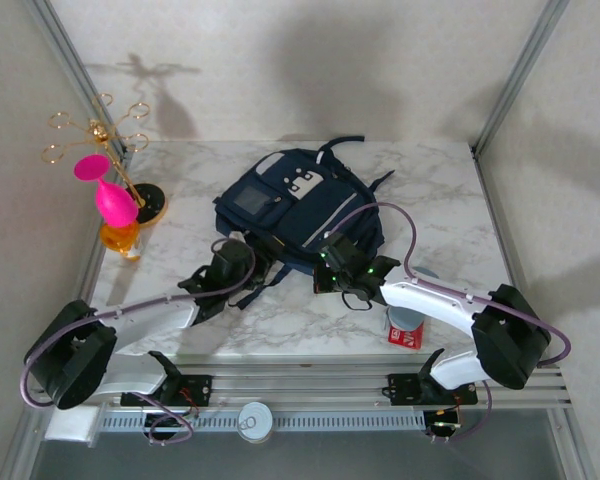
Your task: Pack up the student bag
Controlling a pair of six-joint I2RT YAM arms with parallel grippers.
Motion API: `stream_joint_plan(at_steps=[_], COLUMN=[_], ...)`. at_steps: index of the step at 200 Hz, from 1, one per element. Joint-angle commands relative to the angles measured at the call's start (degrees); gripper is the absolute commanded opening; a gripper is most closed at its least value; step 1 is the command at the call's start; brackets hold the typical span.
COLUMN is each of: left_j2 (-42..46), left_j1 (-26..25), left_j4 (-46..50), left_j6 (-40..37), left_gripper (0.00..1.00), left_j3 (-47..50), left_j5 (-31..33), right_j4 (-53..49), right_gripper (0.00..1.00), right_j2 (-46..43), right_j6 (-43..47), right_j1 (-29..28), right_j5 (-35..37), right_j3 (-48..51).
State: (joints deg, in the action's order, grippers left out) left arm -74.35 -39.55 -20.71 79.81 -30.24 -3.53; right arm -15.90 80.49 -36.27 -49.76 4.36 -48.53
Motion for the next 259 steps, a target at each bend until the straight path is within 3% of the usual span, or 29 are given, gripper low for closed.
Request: stream_joint_plan(at_steps=[1,23,41,75,106,135,169,197,223,259], left_j2=[-4.2,-10.5,-13.6,-13.7,-11.8,-9.0,-9.8,-11.6,-7.1,0.4], left_j1=[-3.4,-5.2,-5.4,-5.0,-0.8,6.3,17.9,18.1,15.0,5.4], left_j4=[-6.1,-7.3,-5.4,0.6,4.4,7.0,9.7,7.4,4.5,6.1], left_j6=[9.5,11.5,10.8,8.0,3.4,-3.6,-17.1,-20.1,-16.5,-5.3], left_gripper=[0.73,0.72,0.65,0.34,0.00,0.00,0.00,0.00,0.50,0.67], left_j3=[-0.7,-4.9,-8.3,-10.9,-9.8,-7.5,-10.0,-11.9,-8.1,-0.7], left_j5=[4.7,5.5,9.0,16.4,14.8,12.1,3.4,-3.2,-5.3,1.0], right_j4=[3.4,4.1,5.0,2.6,-2.8,-8.4,-13.1,-5.7,-3.1,-0.6], right_gripper=[0.00,0.00,0.00,0.00,0.00,0.00,0.00,0.00,0.00,0.00], right_j2=[0.1,0.6,0.7,1.1,1.2,-0.2,-2.4,1.8,4.5,5.1], right_j6=[0.3,0.9,1.4,2.0,1.6,0.1,-1.3,2.5,1.8,2.0], right_j1=[-0.7,-0.7,-0.7,-0.7,-0.7,0.3,1.7,-0.3,-2.1,-2.2], right_j5=[-2.0,-1.8,-2.5,-0.5,4.2,7.2,12.3,5.3,3.6,1.3], right_j3=[-0.1,0.4,1.0,0.4,-0.4,-0.3,0.9,-2.3,-5.8,-5.4])
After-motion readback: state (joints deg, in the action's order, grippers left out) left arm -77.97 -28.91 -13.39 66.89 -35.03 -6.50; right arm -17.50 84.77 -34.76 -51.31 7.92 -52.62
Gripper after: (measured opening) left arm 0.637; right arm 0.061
